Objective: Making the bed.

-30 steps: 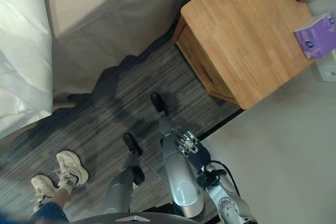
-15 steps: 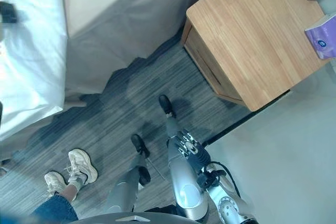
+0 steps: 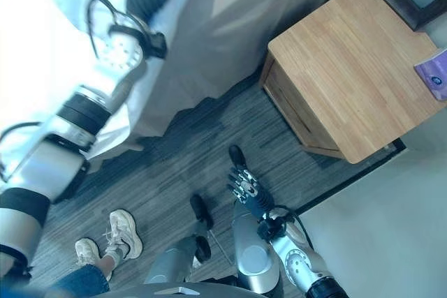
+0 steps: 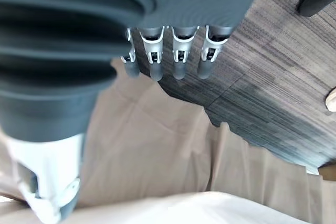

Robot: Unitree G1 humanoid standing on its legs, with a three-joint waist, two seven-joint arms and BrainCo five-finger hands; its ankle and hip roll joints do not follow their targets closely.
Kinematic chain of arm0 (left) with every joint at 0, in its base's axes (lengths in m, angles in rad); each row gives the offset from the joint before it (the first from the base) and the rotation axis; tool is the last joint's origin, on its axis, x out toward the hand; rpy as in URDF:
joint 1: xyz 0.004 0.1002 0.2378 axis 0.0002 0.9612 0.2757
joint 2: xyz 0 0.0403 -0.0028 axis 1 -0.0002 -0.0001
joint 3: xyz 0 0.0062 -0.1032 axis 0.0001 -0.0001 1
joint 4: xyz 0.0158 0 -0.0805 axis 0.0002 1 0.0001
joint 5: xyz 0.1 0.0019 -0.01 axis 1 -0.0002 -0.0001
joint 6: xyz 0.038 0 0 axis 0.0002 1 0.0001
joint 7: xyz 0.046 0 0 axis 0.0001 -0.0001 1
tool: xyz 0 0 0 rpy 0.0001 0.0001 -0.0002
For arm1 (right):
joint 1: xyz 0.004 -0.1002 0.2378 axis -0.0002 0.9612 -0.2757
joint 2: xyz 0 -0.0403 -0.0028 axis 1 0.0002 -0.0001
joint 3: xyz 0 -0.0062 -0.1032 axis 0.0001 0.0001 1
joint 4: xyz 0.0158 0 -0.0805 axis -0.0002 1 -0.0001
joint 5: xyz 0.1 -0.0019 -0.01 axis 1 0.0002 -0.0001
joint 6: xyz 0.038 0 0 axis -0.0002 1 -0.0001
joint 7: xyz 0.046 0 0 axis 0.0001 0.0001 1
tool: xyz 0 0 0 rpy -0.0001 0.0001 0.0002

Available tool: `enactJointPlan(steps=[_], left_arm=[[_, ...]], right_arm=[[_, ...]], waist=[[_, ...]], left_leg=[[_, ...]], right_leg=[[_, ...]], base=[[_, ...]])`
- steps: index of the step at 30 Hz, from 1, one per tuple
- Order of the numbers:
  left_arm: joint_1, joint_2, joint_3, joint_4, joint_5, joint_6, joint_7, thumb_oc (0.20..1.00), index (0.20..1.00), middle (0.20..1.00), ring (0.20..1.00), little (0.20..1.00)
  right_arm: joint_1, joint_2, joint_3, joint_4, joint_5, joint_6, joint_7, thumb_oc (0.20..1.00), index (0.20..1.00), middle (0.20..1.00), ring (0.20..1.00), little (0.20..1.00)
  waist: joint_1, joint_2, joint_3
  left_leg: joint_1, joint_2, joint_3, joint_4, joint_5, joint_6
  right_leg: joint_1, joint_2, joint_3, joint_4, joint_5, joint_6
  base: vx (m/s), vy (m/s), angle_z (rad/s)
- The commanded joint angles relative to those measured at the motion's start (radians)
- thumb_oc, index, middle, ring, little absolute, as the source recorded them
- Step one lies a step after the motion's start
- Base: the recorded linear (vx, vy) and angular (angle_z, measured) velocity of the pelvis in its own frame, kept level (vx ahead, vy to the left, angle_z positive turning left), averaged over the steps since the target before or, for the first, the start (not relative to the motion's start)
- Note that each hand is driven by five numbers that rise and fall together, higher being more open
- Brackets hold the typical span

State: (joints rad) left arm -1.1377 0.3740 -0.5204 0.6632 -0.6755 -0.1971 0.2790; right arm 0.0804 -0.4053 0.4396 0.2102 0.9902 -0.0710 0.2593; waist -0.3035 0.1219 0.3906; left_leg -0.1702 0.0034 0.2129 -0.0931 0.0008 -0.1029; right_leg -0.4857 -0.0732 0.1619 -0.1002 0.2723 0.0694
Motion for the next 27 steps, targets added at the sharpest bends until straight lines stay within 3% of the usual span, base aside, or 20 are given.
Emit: enactJointPlan(steps=[1,6,14,18,24,25,27], left_arm=[[-0.062,-0.282,-0.059,-0.086,-0.032,-0.068,-0.165,1.000,1.000,1.000,1.000,1.000],[-0.042,-0.202,-0.089,-0.136,-0.001,-0.048,-0.231,1.000,1.000,1.000,1.000,1.000],[-0.053,-0.038,-0.080,-0.433,-0.094,-0.114,-0.267,1.000,1.000,1.000,1.000,1.000],[0.042,-0.020,0.036,-0.678,-0.164,-0.187,-0.251,1.000,1.000,1.000,1.000,1.000],[0.292,0.014,0.178,-0.799,-0.202,-0.203,-0.262,1.000,1.000,1.000,1.000,1.000],[0.415,0.036,0.212,-0.830,-0.225,-0.191,-0.293,1.000,1.000,1.000,1.000,1.000],[0.515,0.054,0.238,-0.854,-0.226,-0.171,-0.315,1.000,1.000,1.000,1.000,1.000]], right_arm=[[0.035,-0.045,0.039,-0.038,0.016,-0.019,-0.021,1.000,1.000,1.000,1.000,1.000],[0.047,-0.064,0.018,-0.044,0.000,-0.013,-0.016,1.000,1.000,1.000,1.000,1.000],[0.079,-0.088,-0.017,-0.044,-0.036,0.000,-0.001,1.000,1.000,1.000,1.000,1.000],[0.103,-0.072,-0.079,-0.037,-0.100,-0.029,-0.055,1.000,1.000,1.000,1.000,1.000],[0.096,-0.059,-0.202,-0.046,-0.230,-0.075,-0.122,1.000,1.000,1.000,1.000,1.000],[0.061,-0.075,-0.265,-0.063,-0.247,-0.098,-0.157,0.200,0.200,0.200,0.200,0.200],[0.039,-0.086,-0.315,-0.096,-0.272,-0.117,-0.180,0.200,0.200,0.200,0.200,0.200]], waist=[[-0.118,0.045,-0.019],[-0.123,0.066,-0.032],[-0.084,0.113,-0.090],[-0.050,0.115,-0.137],[-0.008,0.095,-0.197],[0.010,0.086,-0.215],[0.021,0.081,-0.226]], left_leg=[[-0.011,0.021,0.002,0.006,0.040,-0.006],[0.001,0.015,0.004,0.006,0.036,-0.003],[0.026,0.005,-0.036,0.006,0.036,0.000],[0.047,0.004,-0.058,0.006,0.030,0.003],[0.071,0.009,-0.072,0.006,0.021,0.011],[0.079,0.009,-0.082,0.006,0.019,0.015],[0.087,0.010,-0.089,0.006,0.018,0.018]], right_leg=[[0.118,0.022,0.045,0.020,-0.131,0.071],[0.132,0.015,0.053,0.021,-0.130,0.072],[0.189,-0.002,0.019,0.016,-0.146,0.068],[0.226,-0.004,-0.010,0.013,-0.159,0.068],[0.258,0.002,-0.022,0.013,-0.173,0.065],[0.271,0.001,-0.028,0.013,-0.178,0.065],[0.283,-0.001,-0.034,0.013,-0.182,0.064]], base=[[0.01,0.043,-0.02],[0.01,0.026,-0.03],[0.01,0.004,0.03],[0.01,-0.005,0.11],[0.02,-0.010,0.02],[0.00,0.000,0.00],[0.05,-0.010,0.08]])
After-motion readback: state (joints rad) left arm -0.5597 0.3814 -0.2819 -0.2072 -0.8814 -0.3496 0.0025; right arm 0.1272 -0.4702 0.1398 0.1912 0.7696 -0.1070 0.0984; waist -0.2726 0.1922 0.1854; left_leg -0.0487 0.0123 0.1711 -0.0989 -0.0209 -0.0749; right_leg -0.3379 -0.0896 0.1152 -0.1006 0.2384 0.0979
